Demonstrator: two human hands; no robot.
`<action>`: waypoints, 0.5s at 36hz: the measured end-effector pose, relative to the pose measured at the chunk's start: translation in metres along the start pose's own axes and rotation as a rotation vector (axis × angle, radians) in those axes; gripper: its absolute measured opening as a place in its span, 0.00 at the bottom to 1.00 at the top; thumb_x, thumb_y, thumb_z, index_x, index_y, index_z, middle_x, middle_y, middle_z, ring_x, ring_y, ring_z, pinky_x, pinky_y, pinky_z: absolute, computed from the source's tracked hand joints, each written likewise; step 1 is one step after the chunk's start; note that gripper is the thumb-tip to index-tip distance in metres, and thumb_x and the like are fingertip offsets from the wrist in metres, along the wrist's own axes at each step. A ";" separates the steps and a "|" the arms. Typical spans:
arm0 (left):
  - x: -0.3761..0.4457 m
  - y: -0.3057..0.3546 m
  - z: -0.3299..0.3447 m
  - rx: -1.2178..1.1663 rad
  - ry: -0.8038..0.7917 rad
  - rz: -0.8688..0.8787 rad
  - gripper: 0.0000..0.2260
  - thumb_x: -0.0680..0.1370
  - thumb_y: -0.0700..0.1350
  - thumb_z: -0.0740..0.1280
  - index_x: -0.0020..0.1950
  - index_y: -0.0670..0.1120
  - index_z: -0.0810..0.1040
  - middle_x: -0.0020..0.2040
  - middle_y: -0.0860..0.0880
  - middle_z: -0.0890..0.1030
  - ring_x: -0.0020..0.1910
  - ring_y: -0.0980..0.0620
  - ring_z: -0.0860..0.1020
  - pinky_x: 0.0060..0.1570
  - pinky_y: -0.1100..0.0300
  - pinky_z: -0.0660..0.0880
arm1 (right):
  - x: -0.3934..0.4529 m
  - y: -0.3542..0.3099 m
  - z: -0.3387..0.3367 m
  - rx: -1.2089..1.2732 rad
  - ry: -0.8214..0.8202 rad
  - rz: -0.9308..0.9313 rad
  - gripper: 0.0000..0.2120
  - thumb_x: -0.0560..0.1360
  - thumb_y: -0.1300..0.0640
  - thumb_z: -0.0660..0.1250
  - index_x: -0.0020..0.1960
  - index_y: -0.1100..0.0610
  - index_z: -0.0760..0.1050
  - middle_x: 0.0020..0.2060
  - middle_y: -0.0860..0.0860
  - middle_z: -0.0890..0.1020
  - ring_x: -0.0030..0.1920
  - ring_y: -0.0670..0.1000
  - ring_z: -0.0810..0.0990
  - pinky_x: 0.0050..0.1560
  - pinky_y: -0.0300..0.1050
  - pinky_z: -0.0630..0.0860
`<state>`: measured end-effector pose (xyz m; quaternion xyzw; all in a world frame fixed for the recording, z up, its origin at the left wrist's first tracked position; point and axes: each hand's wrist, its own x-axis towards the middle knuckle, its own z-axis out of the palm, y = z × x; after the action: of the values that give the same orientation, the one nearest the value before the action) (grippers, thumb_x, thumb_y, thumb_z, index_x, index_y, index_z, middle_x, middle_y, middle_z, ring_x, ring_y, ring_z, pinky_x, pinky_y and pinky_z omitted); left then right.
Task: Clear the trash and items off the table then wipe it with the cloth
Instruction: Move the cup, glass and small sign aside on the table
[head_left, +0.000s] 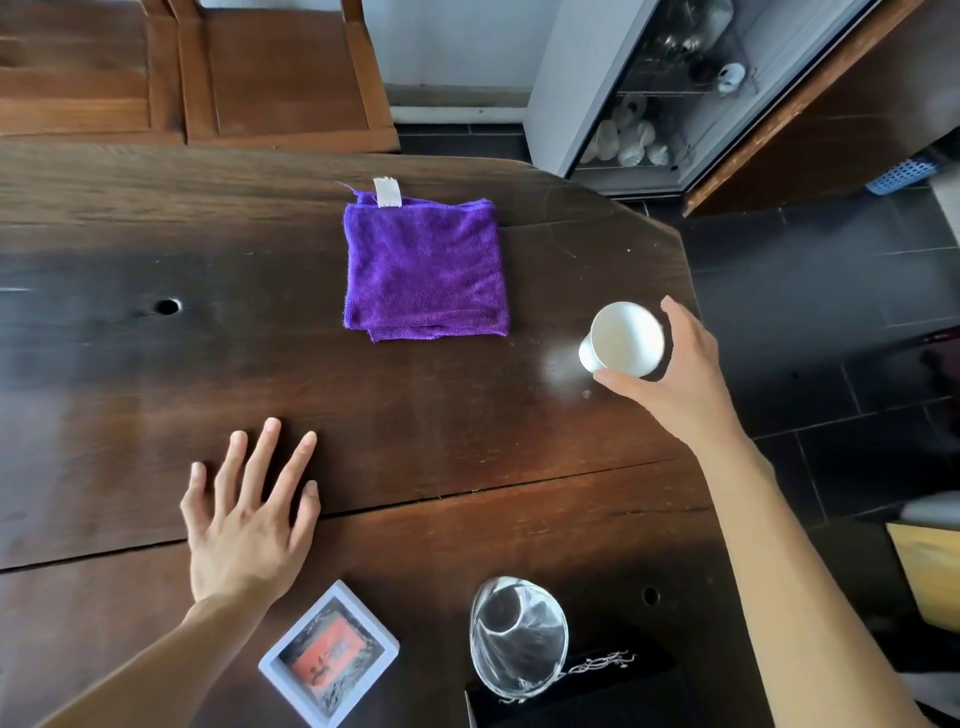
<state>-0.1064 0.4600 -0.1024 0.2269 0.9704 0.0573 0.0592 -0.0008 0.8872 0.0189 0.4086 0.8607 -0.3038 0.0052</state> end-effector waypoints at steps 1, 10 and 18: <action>0.000 0.000 0.000 -0.002 -0.001 0.000 0.25 0.82 0.58 0.53 0.79 0.61 0.65 0.82 0.50 0.63 0.81 0.44 0.59 0.78 0.41 0.48 | -0.007 -0.002 -0.002 0.019 0.011 -0.003 0.53 0.65 0.40 0.81 0.81 0.45 0.53 0.79 0.46 0.59 0.78 0.50 0.58 0.74 0.62 0.64; -0.002 0.000 -0.001 -0.006 -0.035 -0.003 0.25 0.82 0.58 0.51 0.80 0.62 0.63 0.83 0.51 0.61 0.82 0.45 0.56 0.78 0.42 0.46 | -0.115 -0.011 0.003 0.141 -0.102 -0.092 0.43 0.67 0.37 0.77 0.76 0.33 0.59 0.75 0.35 0.62 0.70 0.37 0.64 0.67 0.45 0.66; -0.003 -0.002 0.001 0.027 -0.080 0.006 0.25 0.84 0.59 0.47 0.82 0.64 0.55 0.84 0.54 0.56 0.83 0.48 0.52 0.77 0.50 0.33 | -0.206 0.004 0.033 0.186 -0.263 -0.116 0.47 0.65 0.31 0.74 0.78 0.34 0.56 0.74 0.26 0.59 0.70 0.27 0.59 0.70 0.38 0.62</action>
<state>-0.1050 0.4568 -0.1030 0.2329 0.9672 0.0353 0.0947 0.1312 0.7272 0.0426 0.3136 0.8428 -0.4329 0.0625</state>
